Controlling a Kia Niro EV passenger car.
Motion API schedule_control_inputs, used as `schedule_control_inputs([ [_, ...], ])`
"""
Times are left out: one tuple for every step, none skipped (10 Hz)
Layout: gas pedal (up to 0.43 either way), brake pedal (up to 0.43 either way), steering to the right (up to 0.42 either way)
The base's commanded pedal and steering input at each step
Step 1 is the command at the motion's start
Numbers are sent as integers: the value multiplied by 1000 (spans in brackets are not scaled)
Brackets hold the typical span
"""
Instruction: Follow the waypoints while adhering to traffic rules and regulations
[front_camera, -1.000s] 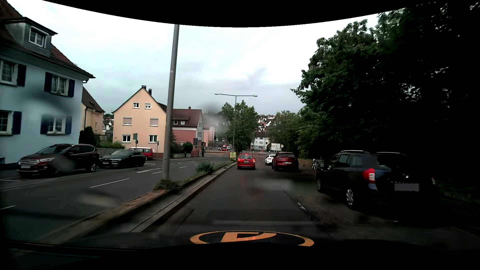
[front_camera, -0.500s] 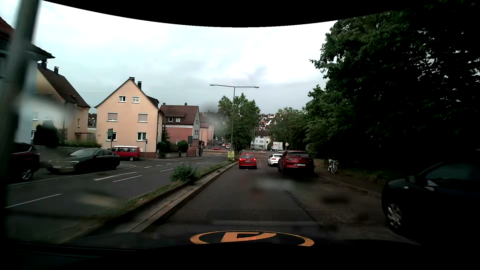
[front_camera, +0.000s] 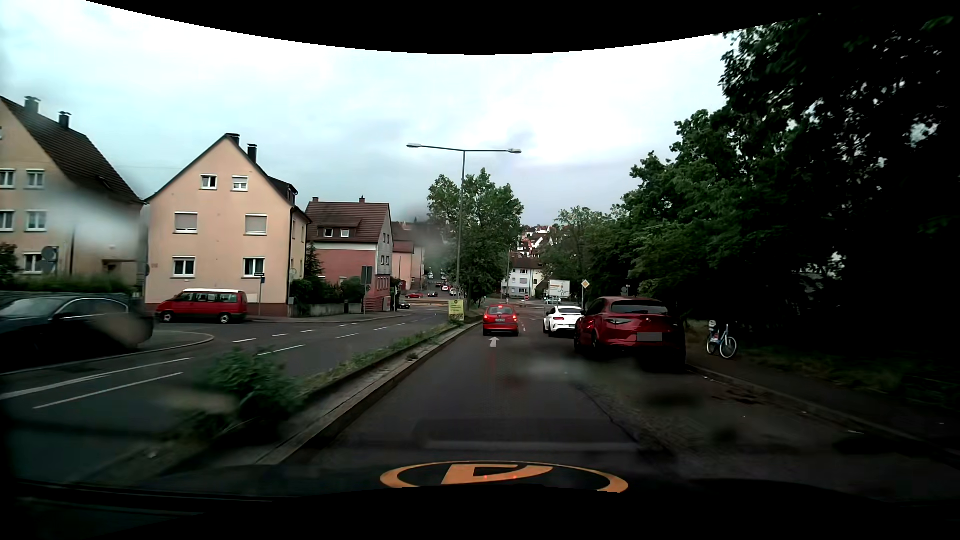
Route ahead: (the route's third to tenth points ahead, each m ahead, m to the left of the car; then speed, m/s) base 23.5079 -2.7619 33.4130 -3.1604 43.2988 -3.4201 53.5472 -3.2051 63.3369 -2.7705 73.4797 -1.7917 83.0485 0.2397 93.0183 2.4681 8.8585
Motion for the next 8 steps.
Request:
schedule_control_inputs([
  [0, 61, 6],
  [0, 61, 9],
  [0, 67, 9],
  [0, 73, 9],
  [0, 73, 10],
  [0, 79, 10],
  [0, 85, 10],
  [0, 85, 10],
])
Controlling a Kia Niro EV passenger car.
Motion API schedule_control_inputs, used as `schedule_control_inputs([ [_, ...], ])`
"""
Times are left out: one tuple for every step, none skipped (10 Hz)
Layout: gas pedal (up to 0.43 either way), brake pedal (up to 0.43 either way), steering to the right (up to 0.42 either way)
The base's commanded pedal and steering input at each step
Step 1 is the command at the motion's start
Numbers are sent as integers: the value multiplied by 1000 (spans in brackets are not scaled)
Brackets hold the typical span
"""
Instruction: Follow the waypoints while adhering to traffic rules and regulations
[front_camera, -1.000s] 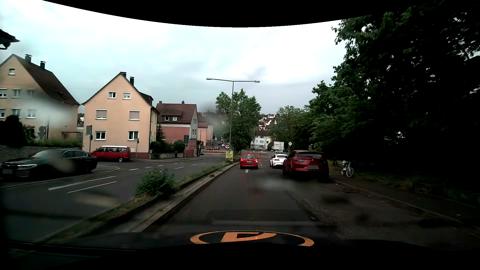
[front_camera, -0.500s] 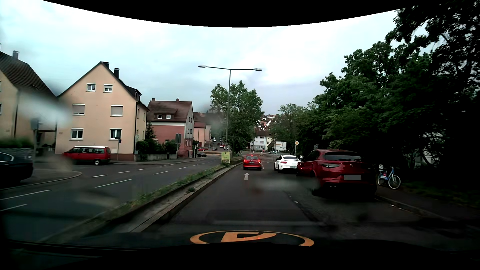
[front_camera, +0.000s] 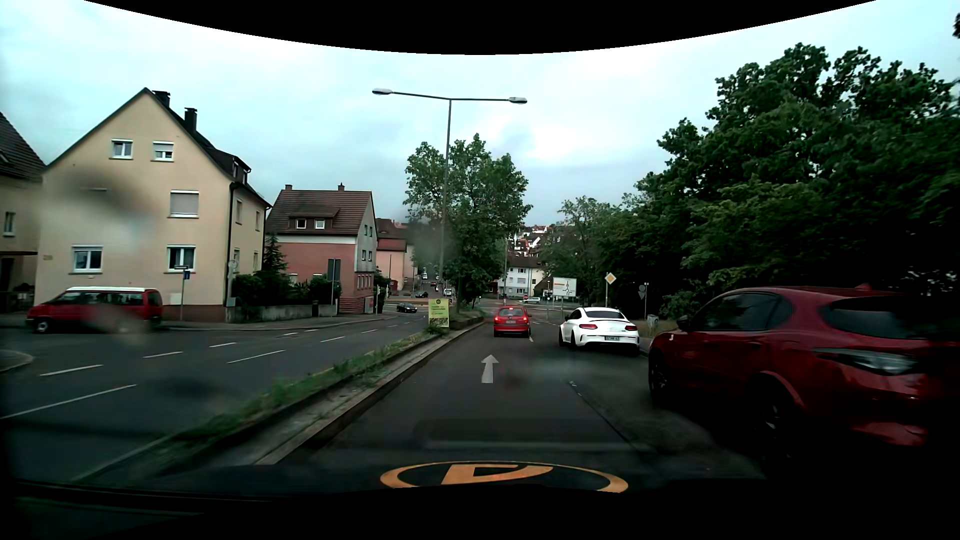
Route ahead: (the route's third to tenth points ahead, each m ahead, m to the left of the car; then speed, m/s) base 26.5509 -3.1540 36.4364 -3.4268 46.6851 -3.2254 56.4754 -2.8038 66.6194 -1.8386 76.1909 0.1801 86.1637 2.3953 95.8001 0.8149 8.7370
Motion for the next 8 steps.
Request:
schedule_control_inputs([
  [0, 85, 10],
  [0, 85, 10],
  [0, 85, 10],
  [0, 79, 10],
  [0, 73, 9],
  [0, 73, 9],
  [0, 61, 9],
  [0, 55, 9],
])
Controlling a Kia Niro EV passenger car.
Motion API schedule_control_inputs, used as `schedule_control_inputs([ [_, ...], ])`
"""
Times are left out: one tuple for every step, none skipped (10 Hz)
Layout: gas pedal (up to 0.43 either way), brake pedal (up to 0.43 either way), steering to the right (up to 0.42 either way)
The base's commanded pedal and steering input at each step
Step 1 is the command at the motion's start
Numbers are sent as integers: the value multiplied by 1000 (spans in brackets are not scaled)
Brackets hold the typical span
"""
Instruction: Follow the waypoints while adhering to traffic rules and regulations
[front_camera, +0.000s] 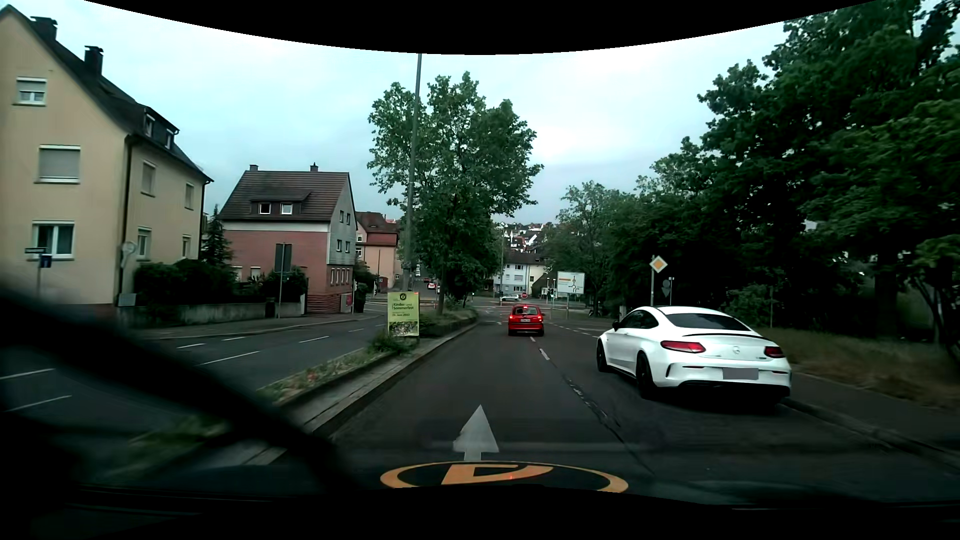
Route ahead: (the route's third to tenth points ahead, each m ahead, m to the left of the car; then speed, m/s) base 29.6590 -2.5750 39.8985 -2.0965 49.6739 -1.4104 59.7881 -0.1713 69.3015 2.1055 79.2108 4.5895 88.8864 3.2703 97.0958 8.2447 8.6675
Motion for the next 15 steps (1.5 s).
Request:
schedule_control_inputs([
  [0, 55, 10],
  [0, 30, 12],
  [0, 6, 15],
  [0, 0, 16],
  [0, 0, 16],
  [0, 0, 22],
  [0, 0, 25],
  [0, 0, 22],
  [0, 0, 19],
  [0, 0, 17],
  [0, 0, 16],
  [0, 0, 14],
  [0, 0, 10],
  [0, 0, 9],
  [0, 0, 9],
])
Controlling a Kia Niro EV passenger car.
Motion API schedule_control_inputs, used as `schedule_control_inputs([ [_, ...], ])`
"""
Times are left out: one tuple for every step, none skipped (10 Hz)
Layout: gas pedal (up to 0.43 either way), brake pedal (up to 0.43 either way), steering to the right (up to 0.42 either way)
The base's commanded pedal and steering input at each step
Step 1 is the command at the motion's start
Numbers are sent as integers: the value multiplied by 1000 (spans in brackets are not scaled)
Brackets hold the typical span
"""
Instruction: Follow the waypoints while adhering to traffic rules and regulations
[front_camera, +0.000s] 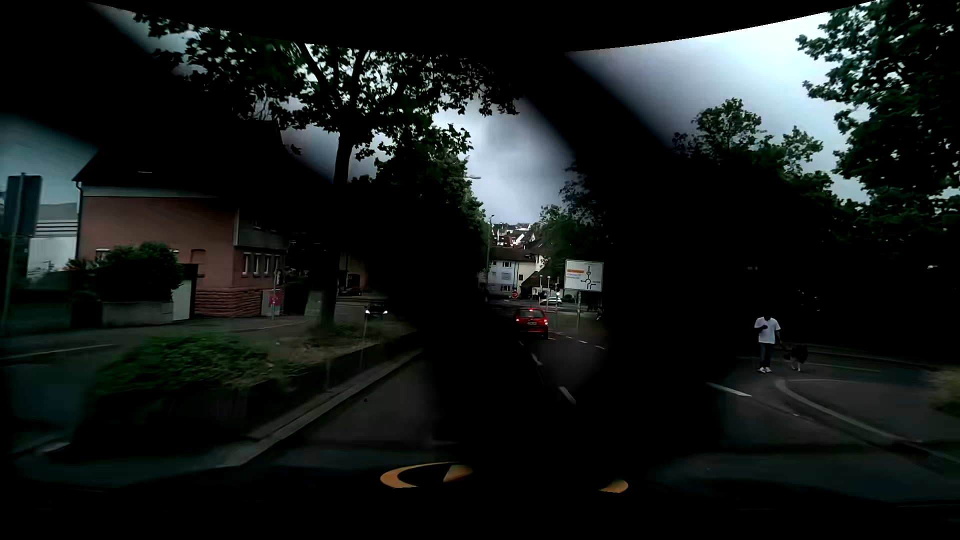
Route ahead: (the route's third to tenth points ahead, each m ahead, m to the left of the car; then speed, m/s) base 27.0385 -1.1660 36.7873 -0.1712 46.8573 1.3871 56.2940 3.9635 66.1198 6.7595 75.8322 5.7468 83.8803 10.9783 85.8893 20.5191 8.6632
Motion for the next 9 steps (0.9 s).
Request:
schedule_control_inputs([
  [0, 0, 8],
  [0, 18, 8],
  [0, 49, 8],
  [0, 104, 8],
  [0, 140, 8],
  [0, 152, 4],
  [0, 165, -4],
  [0, 165, -4],
  [0, 165, -5],
])
